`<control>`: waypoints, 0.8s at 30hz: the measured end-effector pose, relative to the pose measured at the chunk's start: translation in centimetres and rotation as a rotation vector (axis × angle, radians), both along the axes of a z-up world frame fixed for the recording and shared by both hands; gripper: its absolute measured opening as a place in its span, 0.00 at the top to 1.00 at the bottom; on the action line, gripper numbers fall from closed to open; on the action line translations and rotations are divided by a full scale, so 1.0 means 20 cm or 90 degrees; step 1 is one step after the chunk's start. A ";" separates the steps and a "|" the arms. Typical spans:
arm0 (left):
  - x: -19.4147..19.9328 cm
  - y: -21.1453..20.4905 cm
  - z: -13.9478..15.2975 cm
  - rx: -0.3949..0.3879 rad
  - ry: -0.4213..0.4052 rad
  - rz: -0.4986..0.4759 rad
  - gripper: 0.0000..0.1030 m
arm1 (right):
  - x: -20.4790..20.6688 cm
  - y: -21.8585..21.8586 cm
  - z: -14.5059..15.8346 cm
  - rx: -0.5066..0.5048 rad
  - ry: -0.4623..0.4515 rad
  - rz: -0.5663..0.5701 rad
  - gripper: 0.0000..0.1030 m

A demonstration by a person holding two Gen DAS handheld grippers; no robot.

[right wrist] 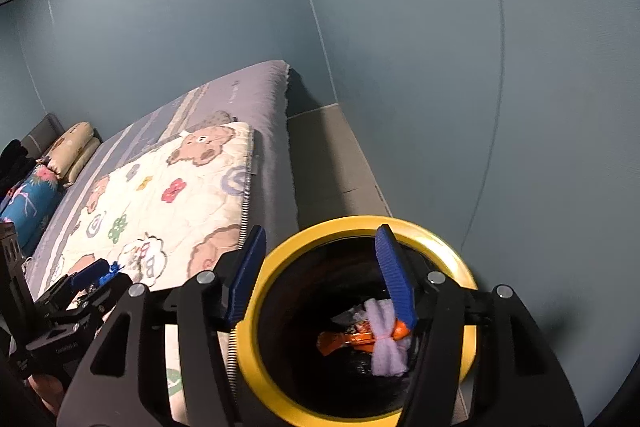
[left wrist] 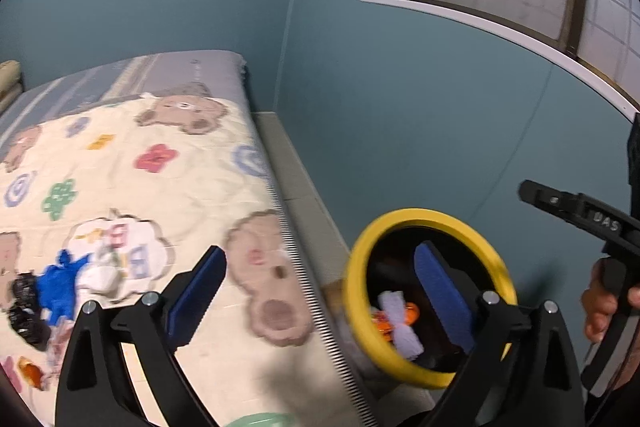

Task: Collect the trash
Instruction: 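Move both open tools back over the trash on the bed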

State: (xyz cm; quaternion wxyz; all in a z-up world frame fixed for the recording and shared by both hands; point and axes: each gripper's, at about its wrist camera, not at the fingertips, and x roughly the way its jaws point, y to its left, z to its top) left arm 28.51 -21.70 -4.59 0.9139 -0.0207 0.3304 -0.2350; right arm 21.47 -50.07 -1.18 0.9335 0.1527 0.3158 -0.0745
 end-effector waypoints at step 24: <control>0.08 1.15 -0.13 0.056 0.030 0.273 0.10 | 0.12 0.97 0.10 -0.039 -0.016 0.220 0.31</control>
